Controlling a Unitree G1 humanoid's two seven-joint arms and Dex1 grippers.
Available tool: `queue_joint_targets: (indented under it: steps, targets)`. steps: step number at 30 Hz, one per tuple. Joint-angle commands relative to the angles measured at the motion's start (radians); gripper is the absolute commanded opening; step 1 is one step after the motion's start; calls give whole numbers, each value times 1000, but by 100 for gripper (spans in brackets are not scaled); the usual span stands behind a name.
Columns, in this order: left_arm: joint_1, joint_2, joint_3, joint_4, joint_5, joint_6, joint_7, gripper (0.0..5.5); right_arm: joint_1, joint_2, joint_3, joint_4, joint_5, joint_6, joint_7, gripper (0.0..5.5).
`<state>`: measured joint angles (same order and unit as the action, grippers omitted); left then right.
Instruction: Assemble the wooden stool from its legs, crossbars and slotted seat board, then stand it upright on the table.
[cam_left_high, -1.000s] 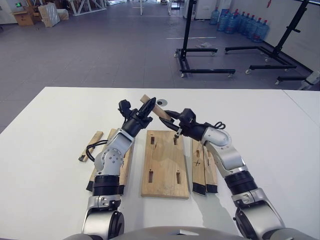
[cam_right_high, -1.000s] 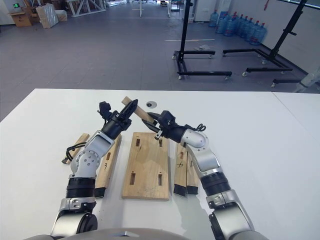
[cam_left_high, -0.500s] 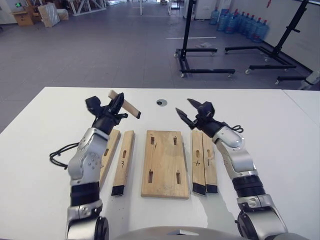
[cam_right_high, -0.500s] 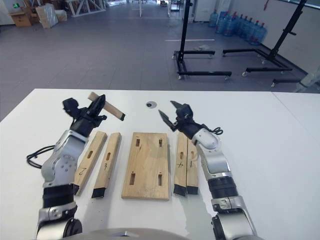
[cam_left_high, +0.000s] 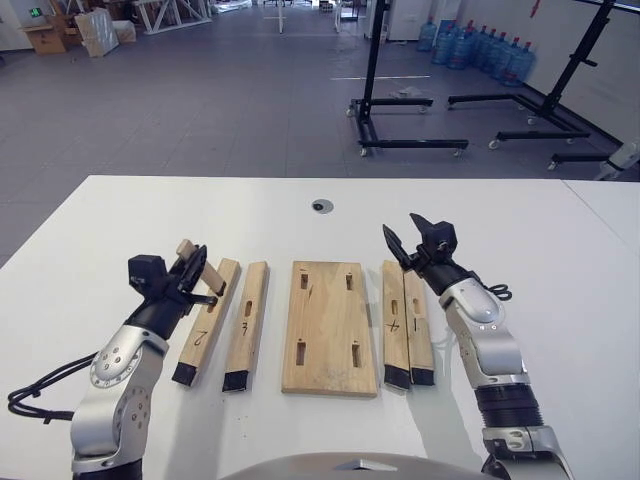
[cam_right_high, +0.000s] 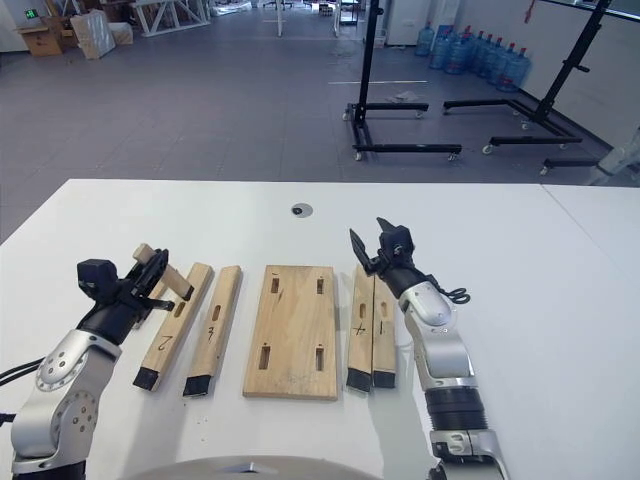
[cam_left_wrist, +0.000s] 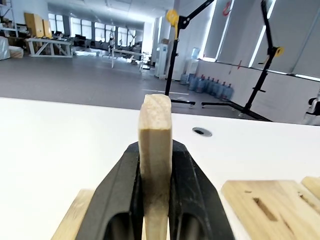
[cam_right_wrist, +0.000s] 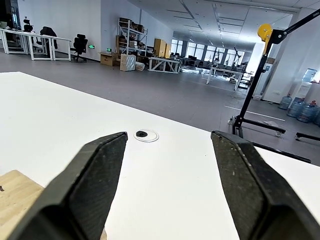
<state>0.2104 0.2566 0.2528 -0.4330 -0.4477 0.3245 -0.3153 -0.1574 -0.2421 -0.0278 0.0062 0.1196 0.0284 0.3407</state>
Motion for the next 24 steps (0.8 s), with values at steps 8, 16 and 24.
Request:
queue_joint_targets:
  steps: [8,16,24]
  targets:
    - [32,21,1,83,70,-87,-30,39,33,17,4,-29,0,2,-18,307]
    - [44,7,-43,117,122,-80,-1,39,11,2,-4,-17,1,10,-8,307]
    - [79,-3,-110,70,157,-2,51,39,-23,-14,10,9,-23,-3,4,307]
